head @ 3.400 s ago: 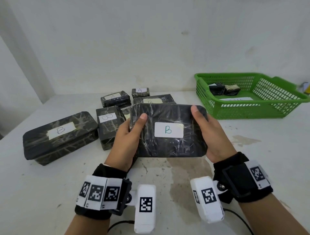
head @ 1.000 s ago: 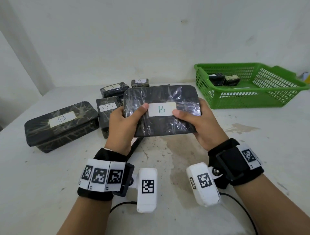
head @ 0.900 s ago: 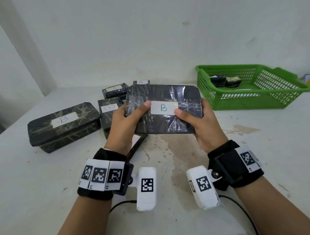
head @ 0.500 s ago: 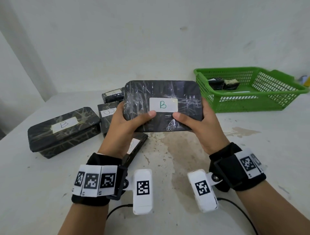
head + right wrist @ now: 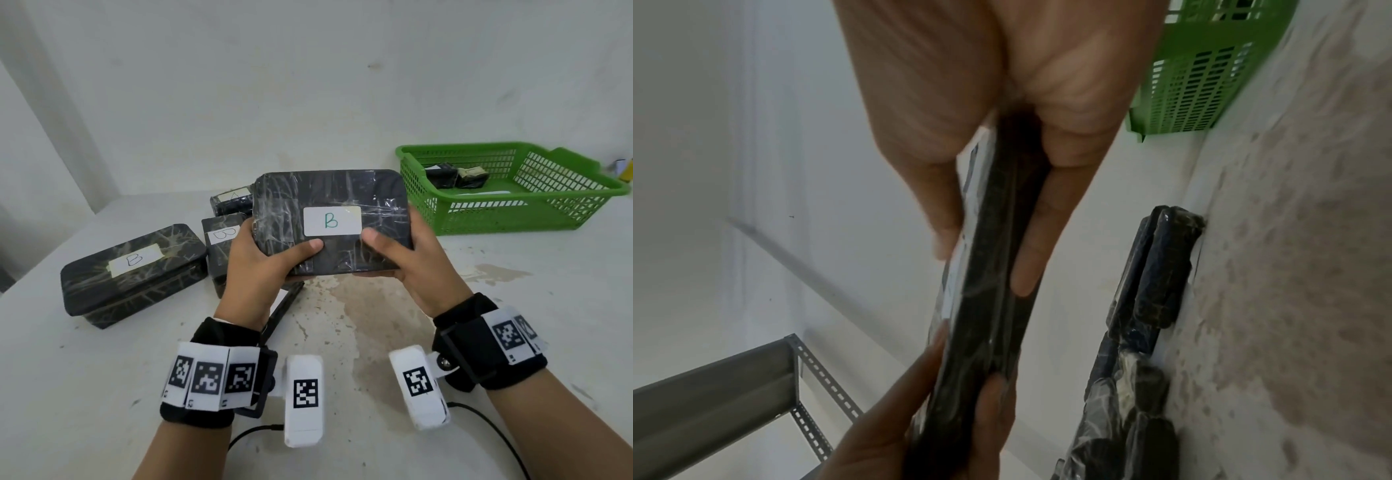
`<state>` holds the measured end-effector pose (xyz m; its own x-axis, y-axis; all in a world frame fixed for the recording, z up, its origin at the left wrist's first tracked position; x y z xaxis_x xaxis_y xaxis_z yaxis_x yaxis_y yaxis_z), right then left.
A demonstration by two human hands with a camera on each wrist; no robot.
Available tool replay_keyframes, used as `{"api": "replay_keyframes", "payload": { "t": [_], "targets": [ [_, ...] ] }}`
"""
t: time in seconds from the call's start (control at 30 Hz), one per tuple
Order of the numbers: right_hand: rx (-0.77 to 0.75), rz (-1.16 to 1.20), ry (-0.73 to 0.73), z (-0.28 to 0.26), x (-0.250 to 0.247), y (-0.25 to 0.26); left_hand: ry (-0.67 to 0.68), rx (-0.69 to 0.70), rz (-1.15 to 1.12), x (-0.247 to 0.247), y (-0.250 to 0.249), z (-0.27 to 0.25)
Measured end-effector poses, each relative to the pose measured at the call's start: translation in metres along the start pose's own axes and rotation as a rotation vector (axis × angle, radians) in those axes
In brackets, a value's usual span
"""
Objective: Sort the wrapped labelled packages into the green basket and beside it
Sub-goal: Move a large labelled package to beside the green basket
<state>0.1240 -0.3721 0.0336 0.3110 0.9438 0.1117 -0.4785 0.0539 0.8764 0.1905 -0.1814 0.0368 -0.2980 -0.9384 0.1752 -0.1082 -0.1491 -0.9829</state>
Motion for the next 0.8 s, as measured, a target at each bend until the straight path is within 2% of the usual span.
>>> {"api": "replay_keyframes", "payload": {
  "t": [0.2,0.37,0.47,0.63,0.8],
  "targets": [
    [-0.013,0.081,0.027,0.001,0.002,0.002,0.134,-0.057,-0.016,0.003,-0.003,-0.002],
    [0.017,0.148,0.029,0.002,0.002,0.003,0.132,-0.039,-0.014,0.002,-0.002,0.0],
    [-0.022,0.098,-0.017,0.003,-0.002,0.005,0.165,-0.057,0.001,0.003,0.0,0.002],
    [-0.082,0.094,-0.068,0.006,-0.011,0.009,0.207,-0.171,0.045,0.007,0.006,0.002],
    [-0.116,-0.005,-0.05,0.009,-0.017,0.013,0.303,-0.305,-0.101,0.014,0.009,-0.003]
  ]
}}
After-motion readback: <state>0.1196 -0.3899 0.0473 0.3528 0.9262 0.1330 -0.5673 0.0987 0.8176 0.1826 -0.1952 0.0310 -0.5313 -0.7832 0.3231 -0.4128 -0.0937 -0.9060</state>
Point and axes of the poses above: each hand's wrist, its own z-axis towards the middle knuckle, its own x-axis out of the palm, y = z × x, the point moved 7 cm from there along z, towards the middle knuckle, and after that the axes turned 12 degrees about -x, right-handed, at the moved point
